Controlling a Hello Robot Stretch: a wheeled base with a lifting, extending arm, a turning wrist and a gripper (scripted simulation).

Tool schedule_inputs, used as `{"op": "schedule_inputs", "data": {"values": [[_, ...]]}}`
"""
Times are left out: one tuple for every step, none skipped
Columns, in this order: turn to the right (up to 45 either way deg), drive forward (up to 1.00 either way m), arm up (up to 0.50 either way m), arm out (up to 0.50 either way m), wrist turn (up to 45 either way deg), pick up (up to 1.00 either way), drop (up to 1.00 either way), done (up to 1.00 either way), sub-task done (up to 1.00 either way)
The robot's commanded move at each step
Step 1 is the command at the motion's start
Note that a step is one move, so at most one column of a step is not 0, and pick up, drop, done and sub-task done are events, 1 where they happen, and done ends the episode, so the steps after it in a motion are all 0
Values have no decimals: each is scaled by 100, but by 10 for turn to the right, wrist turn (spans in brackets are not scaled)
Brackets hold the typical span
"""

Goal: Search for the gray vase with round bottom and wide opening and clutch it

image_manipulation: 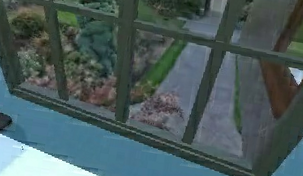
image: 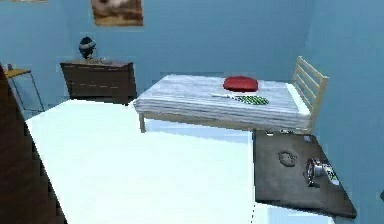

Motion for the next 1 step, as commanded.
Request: {"op": "schedule_inputs", "data": {"values": [[450,0,0,0,0,0,0,0,0]]}}
